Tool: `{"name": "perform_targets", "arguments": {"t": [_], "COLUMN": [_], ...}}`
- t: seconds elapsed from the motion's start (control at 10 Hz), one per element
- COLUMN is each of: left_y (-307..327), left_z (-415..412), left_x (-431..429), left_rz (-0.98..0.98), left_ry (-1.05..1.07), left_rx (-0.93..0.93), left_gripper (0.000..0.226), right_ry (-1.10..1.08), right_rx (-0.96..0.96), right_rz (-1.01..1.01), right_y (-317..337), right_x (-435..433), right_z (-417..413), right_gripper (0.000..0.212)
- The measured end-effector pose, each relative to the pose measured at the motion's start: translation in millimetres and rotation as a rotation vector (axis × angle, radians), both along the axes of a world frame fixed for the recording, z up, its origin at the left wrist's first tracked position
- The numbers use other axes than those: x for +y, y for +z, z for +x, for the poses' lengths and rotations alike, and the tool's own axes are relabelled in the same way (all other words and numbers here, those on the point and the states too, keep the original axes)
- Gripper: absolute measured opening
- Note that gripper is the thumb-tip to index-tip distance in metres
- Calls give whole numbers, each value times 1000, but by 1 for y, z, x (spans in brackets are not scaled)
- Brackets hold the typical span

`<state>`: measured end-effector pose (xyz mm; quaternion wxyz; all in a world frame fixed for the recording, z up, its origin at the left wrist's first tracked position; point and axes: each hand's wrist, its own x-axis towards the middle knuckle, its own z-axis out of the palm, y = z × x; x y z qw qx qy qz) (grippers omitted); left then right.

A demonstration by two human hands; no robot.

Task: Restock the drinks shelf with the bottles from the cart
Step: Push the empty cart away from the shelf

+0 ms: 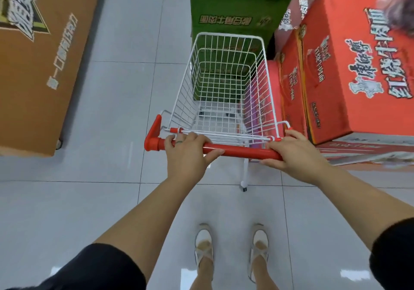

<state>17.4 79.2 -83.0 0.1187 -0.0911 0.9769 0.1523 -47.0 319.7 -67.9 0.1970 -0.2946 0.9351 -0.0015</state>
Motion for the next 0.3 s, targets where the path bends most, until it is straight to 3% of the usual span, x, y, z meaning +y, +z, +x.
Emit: {"name": "perform_targets", "arguments": {"t": [0.2, 0.3], "left_y": [4, 20], "left_z": [0, -9], "left_x": [1, 1], "left_rz": [-18, 47], "left_ry": [-24, -8], "left_rx": [-81, -175], "left_gripper": [53, 52], "right_ry": [-23, -132], "right_rx": [-63, -211], "right_rz": [47, -17], "right_y": [9, 26], "right_x": [-2, -8], "right_z": [2, -5], "right_gripper": [42, 42]}}
